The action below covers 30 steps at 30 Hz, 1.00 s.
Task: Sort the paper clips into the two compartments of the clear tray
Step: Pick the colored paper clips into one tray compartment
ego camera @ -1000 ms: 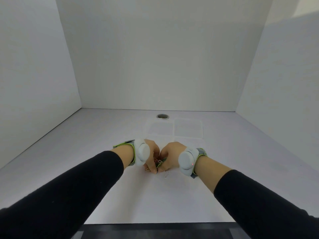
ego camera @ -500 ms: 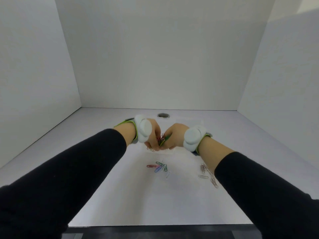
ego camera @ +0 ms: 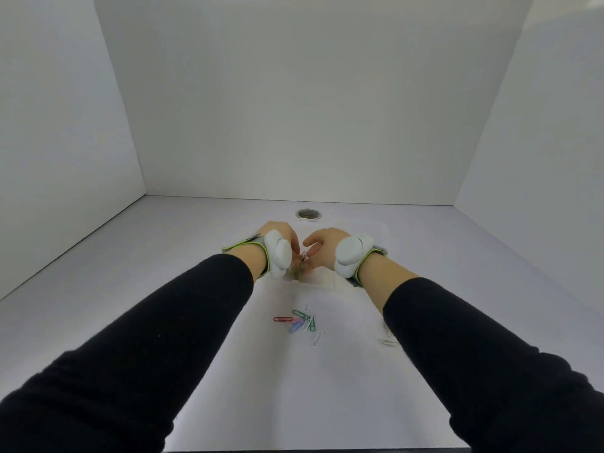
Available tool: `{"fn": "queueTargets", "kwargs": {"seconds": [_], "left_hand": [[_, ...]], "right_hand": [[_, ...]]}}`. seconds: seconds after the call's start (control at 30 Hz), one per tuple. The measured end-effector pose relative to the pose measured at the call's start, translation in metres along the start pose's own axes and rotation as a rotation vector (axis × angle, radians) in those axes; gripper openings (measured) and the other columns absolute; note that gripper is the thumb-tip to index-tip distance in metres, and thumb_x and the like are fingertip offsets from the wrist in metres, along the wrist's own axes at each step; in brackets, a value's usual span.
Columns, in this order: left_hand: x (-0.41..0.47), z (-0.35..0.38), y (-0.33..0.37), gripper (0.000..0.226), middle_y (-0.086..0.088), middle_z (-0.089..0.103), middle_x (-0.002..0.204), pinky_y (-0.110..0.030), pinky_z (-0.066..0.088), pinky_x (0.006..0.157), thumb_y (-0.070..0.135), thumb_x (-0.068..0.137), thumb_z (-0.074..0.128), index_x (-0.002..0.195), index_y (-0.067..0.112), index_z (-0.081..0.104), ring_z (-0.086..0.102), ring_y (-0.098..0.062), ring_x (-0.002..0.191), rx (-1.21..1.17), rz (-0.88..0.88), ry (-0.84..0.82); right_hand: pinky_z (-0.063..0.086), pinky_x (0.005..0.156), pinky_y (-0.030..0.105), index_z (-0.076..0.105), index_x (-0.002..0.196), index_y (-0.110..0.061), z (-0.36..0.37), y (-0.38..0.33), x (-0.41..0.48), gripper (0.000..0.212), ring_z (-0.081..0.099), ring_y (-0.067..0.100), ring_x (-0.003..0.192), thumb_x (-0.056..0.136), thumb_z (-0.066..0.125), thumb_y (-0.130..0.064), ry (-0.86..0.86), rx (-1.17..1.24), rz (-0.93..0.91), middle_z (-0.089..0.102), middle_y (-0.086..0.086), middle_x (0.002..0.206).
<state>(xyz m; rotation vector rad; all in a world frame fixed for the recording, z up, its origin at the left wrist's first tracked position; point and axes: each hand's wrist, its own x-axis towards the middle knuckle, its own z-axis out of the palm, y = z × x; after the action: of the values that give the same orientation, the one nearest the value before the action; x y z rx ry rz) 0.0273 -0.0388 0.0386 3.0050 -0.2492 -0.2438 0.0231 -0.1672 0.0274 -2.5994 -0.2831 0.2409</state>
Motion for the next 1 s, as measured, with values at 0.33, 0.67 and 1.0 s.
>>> {"fn": "queueTargets", "kwargs": {"seconds": [0.33,0.67,1.0], "left_hand": [[-0.009,0.003,-0.005,0.038,0.0,0.059,0.131,-0.027,0.042,0.098,0.021,0.089,0.055,0.127,0.019,0.056,0.054,-0.02,0.119,-0.041,0.042,0.001],[-0.036,0.018,-0.018,0.026,-0.007,0.069,0.072,-0.028,0.056,0.061,0.043,0.059,0.077,0.065,0.023,0.062,0.061,-0.018,0.056,-0.291,0.106,-0.1],[-0.054,0.033,-0.008,0.043,0.007,0.07,0.096,-0.019,0.04,0.07,0.042,0.062,0.079,0.1,0.025,0.072,0.056,-0.01,0.079,-0.058,0.193,-0.123]], "right_hand": [[0.044,0.097,0.028,0.06,0.118,-0.02,0.006,0.002,0.0,0.034,0.055,0.022,0.114,0.085,0.053,-0.017,0.041,-0.088,-0.086,0.06,0.004,0.127],[0.048,0.077,0.025,0.072,0.085,-0.022,0.007,0.019,-0.039,0.026,0.056,0.01,0.074,0.062,0.082,-0.029,-0.017,0.05,-0.282,0.061,-0.007,0.077],[0.047,0.082,0.026,0.062,0.113,-0.024,0.014,0.002,-0.053,0.067,0.058,0.013,0.088,0.055,0.077,-0.056,-0.266,-0.514,-0.306,0.054,-0.012,0.089]]}}
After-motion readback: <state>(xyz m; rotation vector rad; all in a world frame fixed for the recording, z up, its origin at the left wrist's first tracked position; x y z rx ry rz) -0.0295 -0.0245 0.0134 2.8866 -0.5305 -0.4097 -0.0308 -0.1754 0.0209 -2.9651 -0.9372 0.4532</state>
